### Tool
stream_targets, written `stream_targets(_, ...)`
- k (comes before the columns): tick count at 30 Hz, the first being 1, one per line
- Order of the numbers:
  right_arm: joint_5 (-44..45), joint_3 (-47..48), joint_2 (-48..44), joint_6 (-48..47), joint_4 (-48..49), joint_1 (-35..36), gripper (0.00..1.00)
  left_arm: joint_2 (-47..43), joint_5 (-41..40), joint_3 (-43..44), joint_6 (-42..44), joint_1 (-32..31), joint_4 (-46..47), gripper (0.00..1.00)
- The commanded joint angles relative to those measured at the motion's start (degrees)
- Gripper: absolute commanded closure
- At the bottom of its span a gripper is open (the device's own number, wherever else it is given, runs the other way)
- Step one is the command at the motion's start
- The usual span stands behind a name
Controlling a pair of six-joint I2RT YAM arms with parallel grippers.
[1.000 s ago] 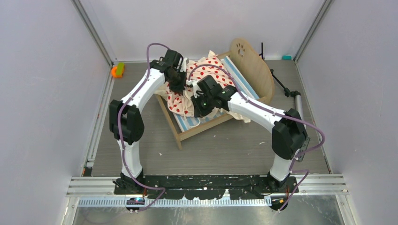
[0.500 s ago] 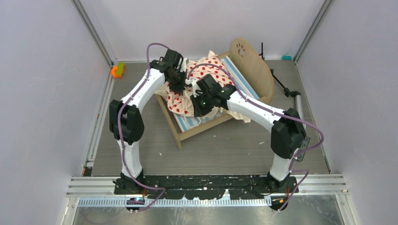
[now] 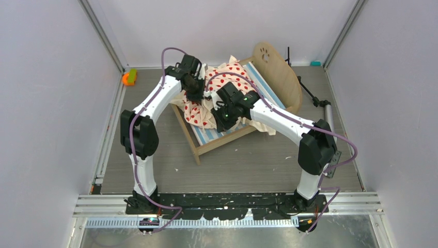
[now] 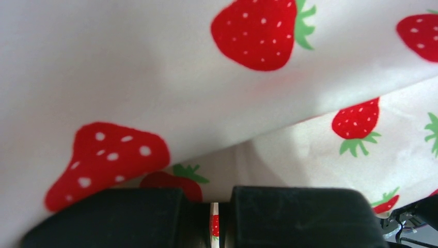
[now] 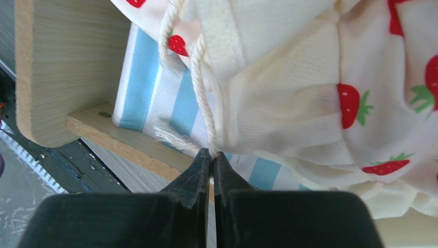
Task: Set up the pet bed
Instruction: Cross the ropes on the bed frame.
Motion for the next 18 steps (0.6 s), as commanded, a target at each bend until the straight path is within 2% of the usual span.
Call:
stream_targets(1,3.45,1.15,-0.98,-1.67,-1.72,-0.09,0.93,-1.51,-1.47,-0.02,1.03,0.90,2.52,1.00)
stream_targets(11,10.69,-2.39,0.06,-2.80,2.02,0.33,0.93,-2.16,-0.28,-0.24,1.31,0.90,2.77,1.00)
stream_targets(15,13.74,-3.04,0.18,-2.94,2.77,0.53,0.86,-2.55,-0.09,-0.53,1.35,0.90,2.99,1.00)
stream_targets(18,13.76,-3.74,-1.45,-2.18,4.21,0.53,0.76,-2.45,0.02,-0.53,1.27,0.90,2.92,1.00)
